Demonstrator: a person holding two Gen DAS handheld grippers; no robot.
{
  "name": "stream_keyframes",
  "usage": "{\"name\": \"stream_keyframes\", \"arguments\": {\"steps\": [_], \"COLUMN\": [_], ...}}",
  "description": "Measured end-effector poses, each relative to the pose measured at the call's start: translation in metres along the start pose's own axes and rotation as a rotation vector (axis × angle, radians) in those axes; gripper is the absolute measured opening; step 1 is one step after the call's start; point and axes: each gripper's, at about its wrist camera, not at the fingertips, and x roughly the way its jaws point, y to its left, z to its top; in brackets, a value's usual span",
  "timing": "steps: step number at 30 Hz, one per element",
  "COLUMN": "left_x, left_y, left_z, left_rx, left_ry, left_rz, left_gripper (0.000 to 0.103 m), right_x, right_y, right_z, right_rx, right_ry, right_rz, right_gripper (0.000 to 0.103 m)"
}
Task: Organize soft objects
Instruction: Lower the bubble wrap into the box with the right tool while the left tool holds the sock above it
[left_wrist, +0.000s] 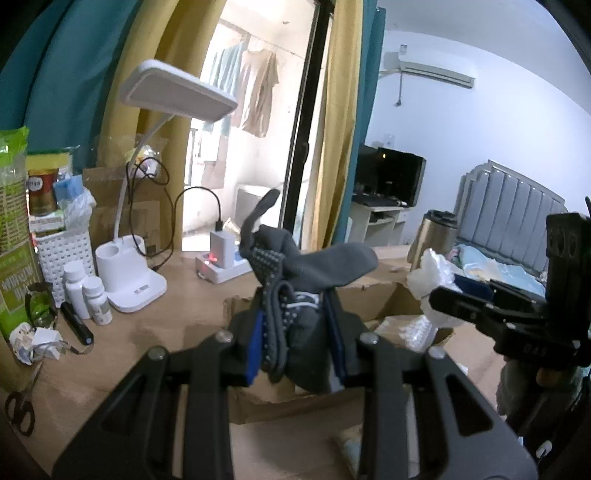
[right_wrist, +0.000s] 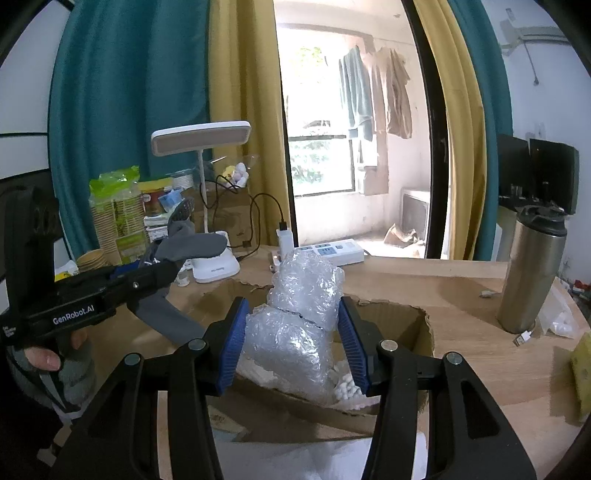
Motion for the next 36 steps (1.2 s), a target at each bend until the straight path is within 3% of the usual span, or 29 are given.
{"name": "stream_keyframes", "arguments": {"steps": [16,29,36], "left_x": [0.032,0.062,0.076], "left_y": [0.013,0.020,0.023], "left_z": [0.001,-0.008,-0.014], "left_rx": [-0.019,-0.025,-0.020], "left_ry": [0.060,0.128,0.187], "left_rz": [0.000,0.026,0.049], "left_gripper": [0.032,0.032,0.033], "right_x": [0.038,0.073,0.088], "right_y": [-0.003,-0.008,-0.010], "right_z": [0.009,0.009,0.004], "right_rx": [-0.002,0.028,0.037], "right_ry": [0.033,0.093,0.137], "right_rz": [0.020,-0.013,-0.037], "right_gripper": [0.052,0.052,0.057]}}
